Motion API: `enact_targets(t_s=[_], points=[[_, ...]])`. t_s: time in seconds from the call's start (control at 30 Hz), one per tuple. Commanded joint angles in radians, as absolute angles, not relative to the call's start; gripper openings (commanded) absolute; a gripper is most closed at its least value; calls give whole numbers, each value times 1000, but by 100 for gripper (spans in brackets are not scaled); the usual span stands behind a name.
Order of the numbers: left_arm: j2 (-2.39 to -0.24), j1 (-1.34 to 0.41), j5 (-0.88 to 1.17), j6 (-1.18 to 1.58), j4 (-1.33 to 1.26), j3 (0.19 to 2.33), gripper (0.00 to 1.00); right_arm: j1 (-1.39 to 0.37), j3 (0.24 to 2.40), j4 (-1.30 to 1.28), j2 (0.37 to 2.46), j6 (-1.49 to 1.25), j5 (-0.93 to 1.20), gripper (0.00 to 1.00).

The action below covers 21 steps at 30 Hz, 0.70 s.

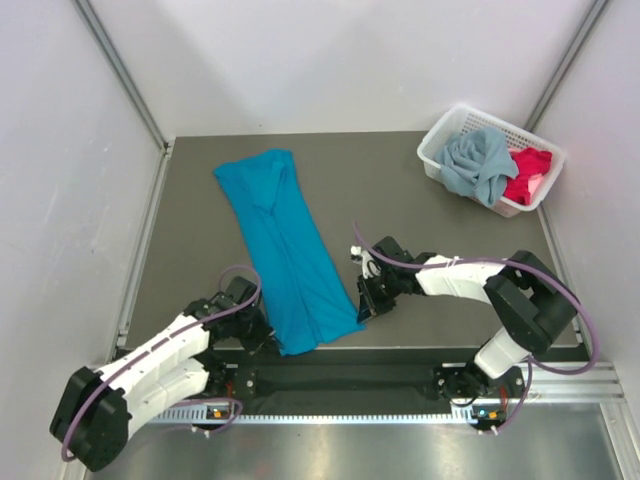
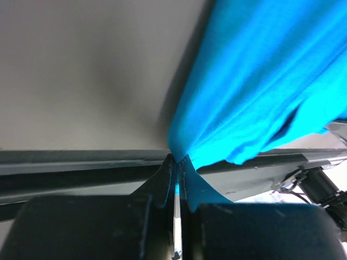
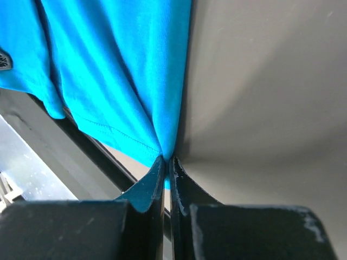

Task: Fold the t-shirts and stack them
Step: Fold the tshirt

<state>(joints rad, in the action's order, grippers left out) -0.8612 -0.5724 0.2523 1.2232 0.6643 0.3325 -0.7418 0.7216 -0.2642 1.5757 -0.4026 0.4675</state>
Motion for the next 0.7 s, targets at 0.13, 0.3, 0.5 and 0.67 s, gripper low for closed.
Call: enact_targets(t_s=[0.13,0.3,0.5,0.67], points=[[-905,-578,256,1238,706,325,3,-749,756,-299,1617,-377,503,0],[-928,-577,273,1204,678,376,50,-750,798,-330,1623,-361,511,18],[-923,-578,207,1148,784,526,61,-744,857,-399,1609,-301,436,38],[-949,-574,51,1097,824,662,61,-724,923,-417,1652,-273,397,45]])
